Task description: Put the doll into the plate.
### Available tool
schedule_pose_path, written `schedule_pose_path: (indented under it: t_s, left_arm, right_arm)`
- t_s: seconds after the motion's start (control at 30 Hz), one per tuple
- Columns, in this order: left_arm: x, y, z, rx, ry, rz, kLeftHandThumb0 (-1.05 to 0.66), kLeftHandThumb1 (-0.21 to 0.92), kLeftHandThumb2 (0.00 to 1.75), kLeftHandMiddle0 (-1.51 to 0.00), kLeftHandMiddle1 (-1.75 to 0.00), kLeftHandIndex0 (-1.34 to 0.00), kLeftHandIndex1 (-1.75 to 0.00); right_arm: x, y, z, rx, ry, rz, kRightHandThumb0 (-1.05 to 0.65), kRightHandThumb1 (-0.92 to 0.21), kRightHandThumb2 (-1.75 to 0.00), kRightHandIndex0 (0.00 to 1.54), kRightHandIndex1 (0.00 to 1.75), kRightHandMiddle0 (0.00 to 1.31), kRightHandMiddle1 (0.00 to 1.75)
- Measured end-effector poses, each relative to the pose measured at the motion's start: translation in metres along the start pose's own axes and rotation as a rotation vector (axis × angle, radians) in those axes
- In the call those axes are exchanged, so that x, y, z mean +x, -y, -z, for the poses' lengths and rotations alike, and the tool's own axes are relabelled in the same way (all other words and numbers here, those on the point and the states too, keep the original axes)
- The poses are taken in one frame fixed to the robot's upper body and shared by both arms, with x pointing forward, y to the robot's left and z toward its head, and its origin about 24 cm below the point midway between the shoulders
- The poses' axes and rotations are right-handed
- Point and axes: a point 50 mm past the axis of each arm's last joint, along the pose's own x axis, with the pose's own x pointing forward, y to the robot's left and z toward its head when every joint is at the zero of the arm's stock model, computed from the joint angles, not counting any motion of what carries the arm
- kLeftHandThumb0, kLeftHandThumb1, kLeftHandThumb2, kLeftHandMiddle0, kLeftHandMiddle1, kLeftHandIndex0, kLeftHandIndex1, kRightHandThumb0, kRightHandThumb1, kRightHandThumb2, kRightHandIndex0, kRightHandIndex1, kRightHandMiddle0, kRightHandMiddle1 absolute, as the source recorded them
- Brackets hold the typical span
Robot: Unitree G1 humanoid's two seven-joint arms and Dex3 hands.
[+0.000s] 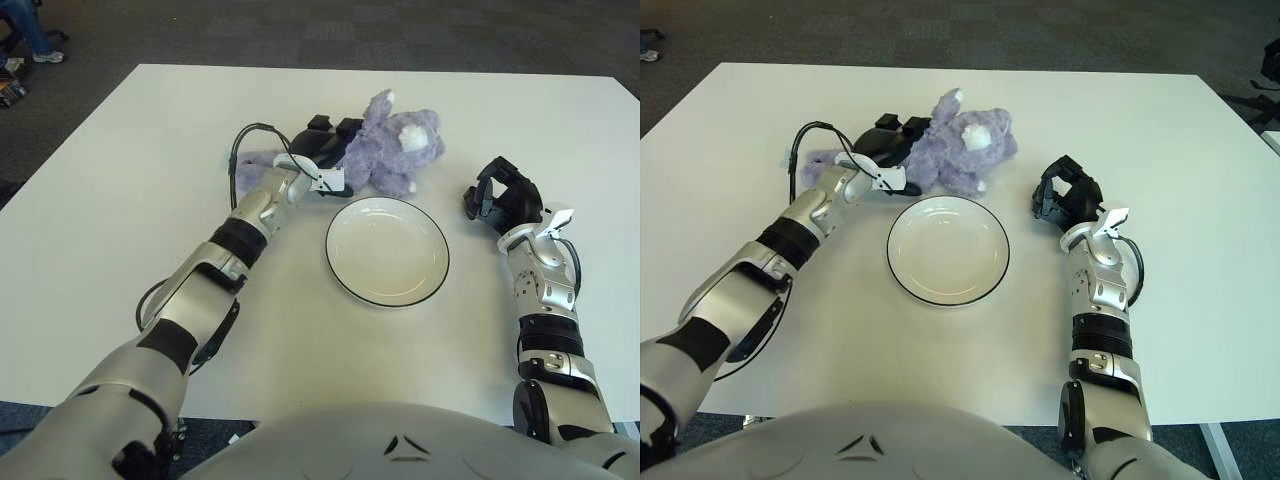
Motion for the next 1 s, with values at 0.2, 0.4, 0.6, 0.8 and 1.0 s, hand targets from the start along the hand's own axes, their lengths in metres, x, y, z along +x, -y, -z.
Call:
schedule_pose_path:
  t_s: [0.2, 0.4, 0.6, 0.8, 1.0]
  left_arm:
    - [0.0000, 0.0025, 0.0005, 0.016, -0.007, 0.005, -0.52, 0.36, 0.81, -0.02, -1.67, 0.00, -0.73]
    - [-0.0003, 0.0040, 0.0022, 0.005, -0.014, 0.012, -0.41, 0.34, 0.86, -0.15, -1.74, 0.00, -0.86]
    - [-0.0004, 0.0045, 0.0025, -0.010, -0.011, 0.014, -0.33, 0.33, 0.90, -0.28, -1.75, 0.00, -1.04]
    - [-0.0002, 0.0051, 0.0031, -0.010, -0.013, 0.011, 0.06, 0.36, 1.07, -0.45, -1.75, 0.00, -1.54]
    - [0.0003, 0.0053, 0.0030, -0.007, -0.014, -0.004, 0.10, 0.38, 1.20, -0.56, -1.75, -0.27, -1.66]
  right_arm:
    - [-0.0007, -0.0002, 0.0004, 0.000, 0.002, -0.005, -0.48, -0.34, -1.28, 1.21, 1.75, 0.60, 1.75]
    - [-0.0017, -0.0003, 0.0011, 0.001, 0.008, -0.008, -0.48, -0.34, -1.28, 1.21, 1.75, 0.59, 1.75]
    - [-0.0024, -0.0005, 0.0015, 0.001, 0.015, -0.012, -0.48, -0.34, -1.28, 1.21, 1.75, 0.59, 1.75]
    - [-0.0025, -0.0014, 0.0022, 0.005, 0.019, -0.013, -0.47, -0.35, -1.28, 1.22, 1.75, 0.59, 1.75]
    - [-0.0025, -0.0022, 0.0028, 0.008, 0.021, -0.013, -0.47, -0.36, -1.26, 1.21, 1.75, 0.58, 1.75]
